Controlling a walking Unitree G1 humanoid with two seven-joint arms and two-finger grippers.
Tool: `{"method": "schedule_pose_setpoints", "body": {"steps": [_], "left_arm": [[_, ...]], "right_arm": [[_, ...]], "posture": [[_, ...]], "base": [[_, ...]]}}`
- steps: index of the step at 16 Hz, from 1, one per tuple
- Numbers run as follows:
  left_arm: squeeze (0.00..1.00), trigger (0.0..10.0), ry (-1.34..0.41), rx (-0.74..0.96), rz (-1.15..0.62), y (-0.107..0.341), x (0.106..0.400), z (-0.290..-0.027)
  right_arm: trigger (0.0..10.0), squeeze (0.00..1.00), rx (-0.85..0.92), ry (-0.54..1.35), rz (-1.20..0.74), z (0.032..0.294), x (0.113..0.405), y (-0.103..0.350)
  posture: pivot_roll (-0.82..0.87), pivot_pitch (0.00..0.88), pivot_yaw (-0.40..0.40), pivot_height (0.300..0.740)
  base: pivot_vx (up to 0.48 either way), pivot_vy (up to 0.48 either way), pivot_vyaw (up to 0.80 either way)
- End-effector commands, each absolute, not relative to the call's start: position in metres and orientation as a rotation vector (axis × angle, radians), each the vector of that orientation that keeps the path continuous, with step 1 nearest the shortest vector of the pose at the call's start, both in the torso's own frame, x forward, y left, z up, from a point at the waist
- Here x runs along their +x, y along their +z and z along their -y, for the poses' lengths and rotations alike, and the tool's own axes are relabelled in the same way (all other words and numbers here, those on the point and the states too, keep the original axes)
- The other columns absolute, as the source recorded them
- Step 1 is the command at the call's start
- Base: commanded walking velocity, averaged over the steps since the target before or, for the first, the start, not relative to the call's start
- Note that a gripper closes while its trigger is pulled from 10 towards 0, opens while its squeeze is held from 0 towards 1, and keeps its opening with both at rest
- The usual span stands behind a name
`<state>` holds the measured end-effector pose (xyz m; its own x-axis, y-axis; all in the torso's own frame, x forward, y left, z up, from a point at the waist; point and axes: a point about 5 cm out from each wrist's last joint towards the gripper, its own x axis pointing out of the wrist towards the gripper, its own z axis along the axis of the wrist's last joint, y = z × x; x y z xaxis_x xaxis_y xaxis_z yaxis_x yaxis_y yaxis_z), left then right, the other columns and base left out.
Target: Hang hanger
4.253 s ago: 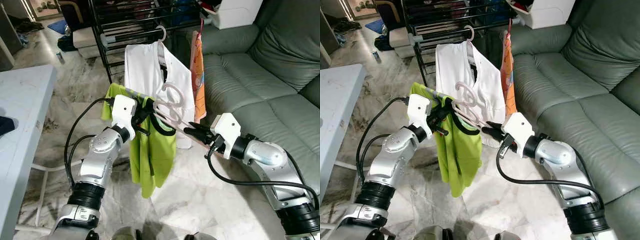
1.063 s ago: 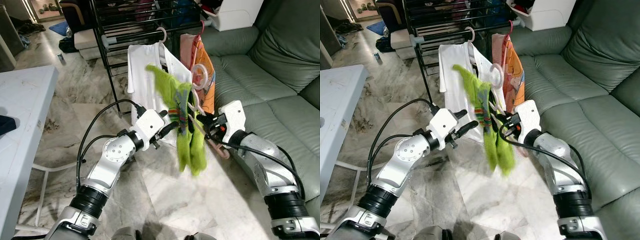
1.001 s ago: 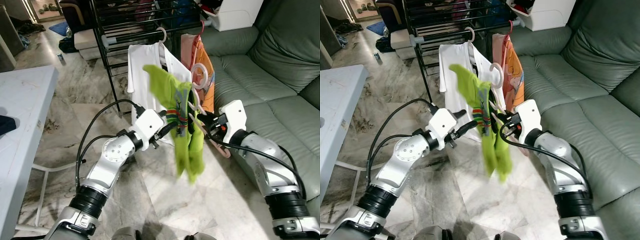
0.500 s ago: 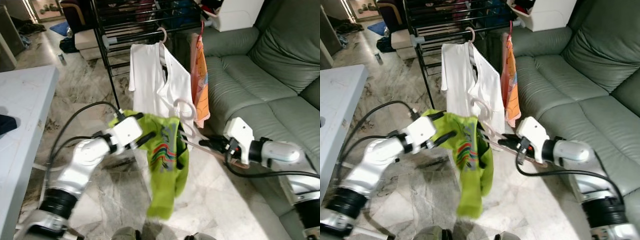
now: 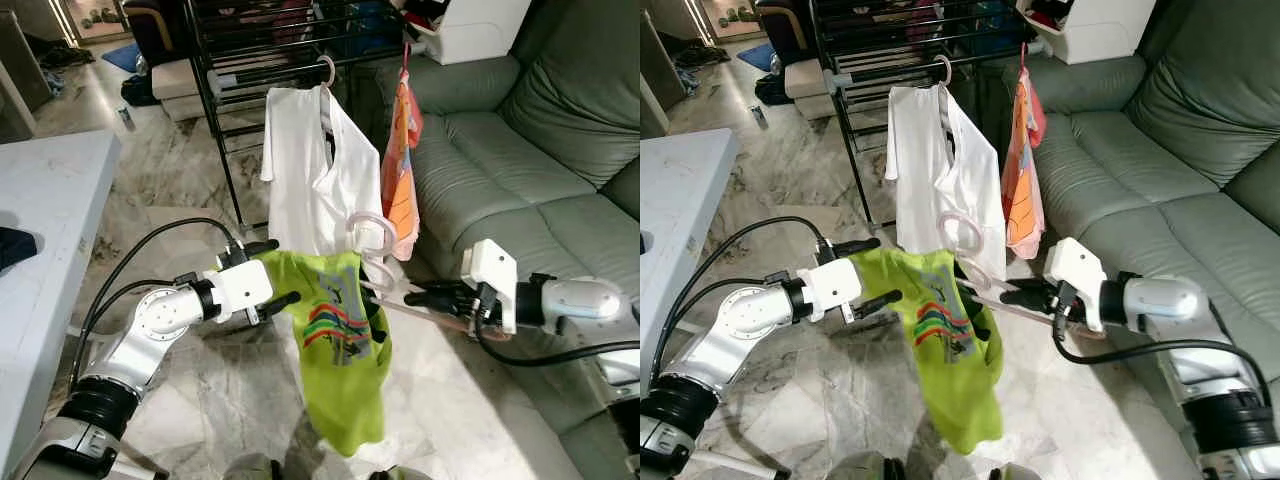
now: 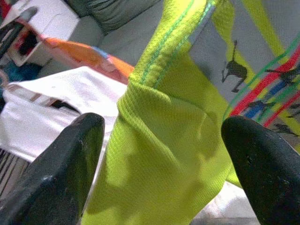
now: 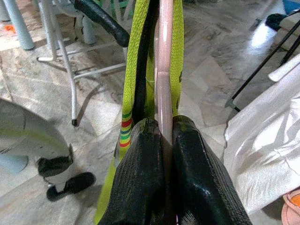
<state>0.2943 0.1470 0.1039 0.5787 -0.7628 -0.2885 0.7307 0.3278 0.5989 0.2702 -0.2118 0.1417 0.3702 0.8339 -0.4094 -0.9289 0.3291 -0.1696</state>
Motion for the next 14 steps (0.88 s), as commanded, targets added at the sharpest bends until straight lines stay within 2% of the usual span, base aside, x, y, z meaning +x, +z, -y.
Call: {"method": "schedule_pose_setpoints", "body": {"steps": [1, 5, 6, 7, 14], "left_arm": [[1.0, 10.0, -1.011, 0.78, 0.052, 0.108, 0.297, -0.148], [1.0, 10.0, -1.074, 0.789, 0.06, 0.115, 0.305, -0.147], [0.5, 1.9, -1.121, 0.775, 0.041, 0.116, 0.305, -0.145], [0.0, 0.0, -1.137, 0.763, 0.031, 0.116, 0.305, -0.145], [0.0, 0.0, -1.234, 0.774, -0.063, 0.107, 0.314, -0.137]], "right_arm": [[10.0, 0.0, -0.43, 1.215, -0.234, 0.21, 0.268, 0.152], [10.0, 0.0, -0.493, 1.244, -0.264, 0.216, 0.266, 0.15], [10.0, 0.0, -0.509, 1.242, -0.26, 0.216, 0.267, 0.15], [10.0, 0.0, -0.51, 1.242, -0.257, 0.215, 0.267, 0.151], [10.0, 0.0, -0.505, 1.249, -0.227, 0.207, 0.265, 0.15]], "posture": [[-0.03, 0.0, 0.032, 0.74], [-0.04, 0.0, 0.045, 0.74], [-0.04, 0.0, 0.048, 0.74], [-0.04, 0.0, 0.051, 0.74], [-0.05, 0.0, 0.061, 0.74]], "base": [[0.0, 0.0, 0.0], [0.0, 0.0, 0.0], [0.0, 0.0, 0.0], [0.0, 0.0, 0.0], [0.0, 0.0, 0.0]]}}
